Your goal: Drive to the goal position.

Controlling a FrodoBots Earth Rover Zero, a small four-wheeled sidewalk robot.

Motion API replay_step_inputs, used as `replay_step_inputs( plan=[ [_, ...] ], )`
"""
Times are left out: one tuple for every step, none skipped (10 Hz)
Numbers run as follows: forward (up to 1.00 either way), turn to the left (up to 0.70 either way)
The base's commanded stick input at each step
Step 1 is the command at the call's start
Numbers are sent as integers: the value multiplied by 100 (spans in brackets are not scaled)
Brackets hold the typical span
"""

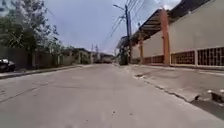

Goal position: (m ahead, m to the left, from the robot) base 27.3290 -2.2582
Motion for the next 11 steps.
replay_step_inputs(
  plan=[
    [100, 2],
    [100, 1],
    [100, 0],
    [100, 1],
    [100, 1],
    [100, 0],
    [100, 0],
    [100, 0],
    [100, 0],
    [100, 0],
    [100, -2]
  ],
)
